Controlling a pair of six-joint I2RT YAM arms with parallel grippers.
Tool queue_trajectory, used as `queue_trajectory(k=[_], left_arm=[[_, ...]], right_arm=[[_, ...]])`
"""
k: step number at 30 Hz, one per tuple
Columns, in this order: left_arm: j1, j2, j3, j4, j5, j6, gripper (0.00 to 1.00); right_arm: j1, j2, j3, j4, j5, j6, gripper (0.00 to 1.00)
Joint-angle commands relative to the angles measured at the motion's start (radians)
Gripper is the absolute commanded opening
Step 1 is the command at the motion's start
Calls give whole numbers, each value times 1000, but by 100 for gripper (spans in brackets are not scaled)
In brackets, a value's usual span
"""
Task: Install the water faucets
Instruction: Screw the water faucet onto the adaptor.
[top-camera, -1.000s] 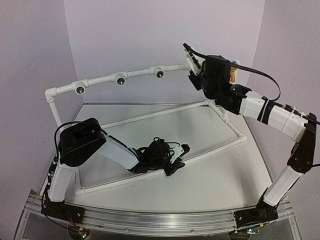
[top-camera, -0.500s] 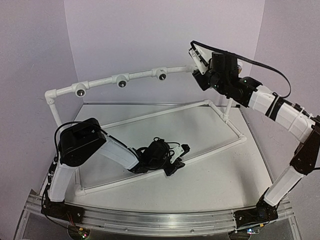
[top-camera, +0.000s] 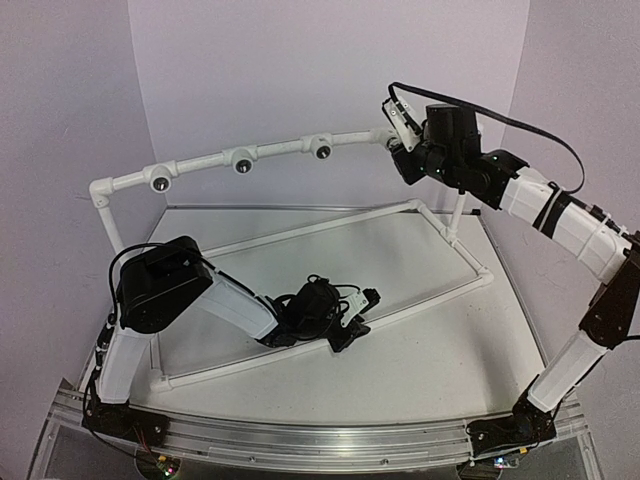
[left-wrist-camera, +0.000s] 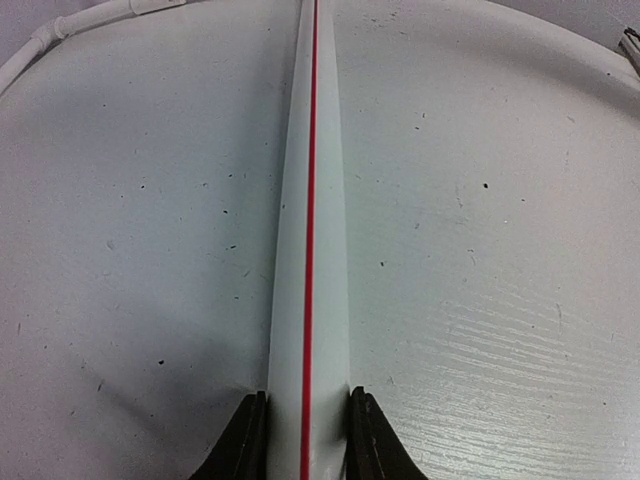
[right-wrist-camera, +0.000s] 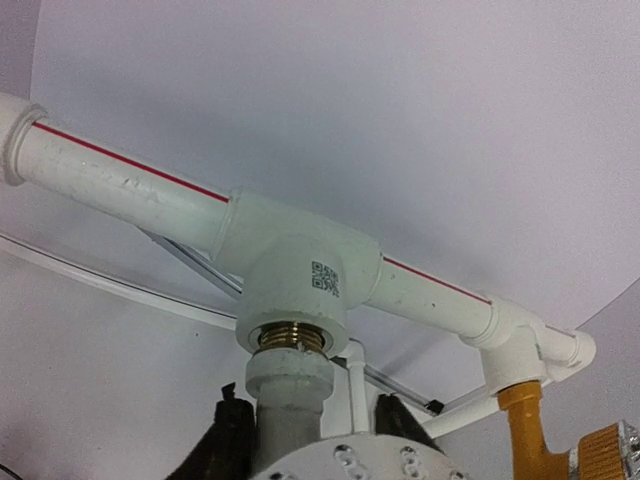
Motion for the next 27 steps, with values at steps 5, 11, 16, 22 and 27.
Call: queue_trajectory(k=[5,11,16,22,27], left_arm=[[-13,140,-81,-436,34,-28,0],[-12,141,-80,-436,34,-28,0],[-11,140,-82,-436,34,-28,0],[-11,141,-81,-436,33,-28,0],[-11,141,-80,-436,34,-28,0]], right_arm=[[13,40,55,83,97,-128,0],[125,69,-91,399,271,-687,0],[138,85,-133,475,277,-913,0],[146,87,-258,611,267,-1246,0],[146,88,-371,778,243,-1496,0]])
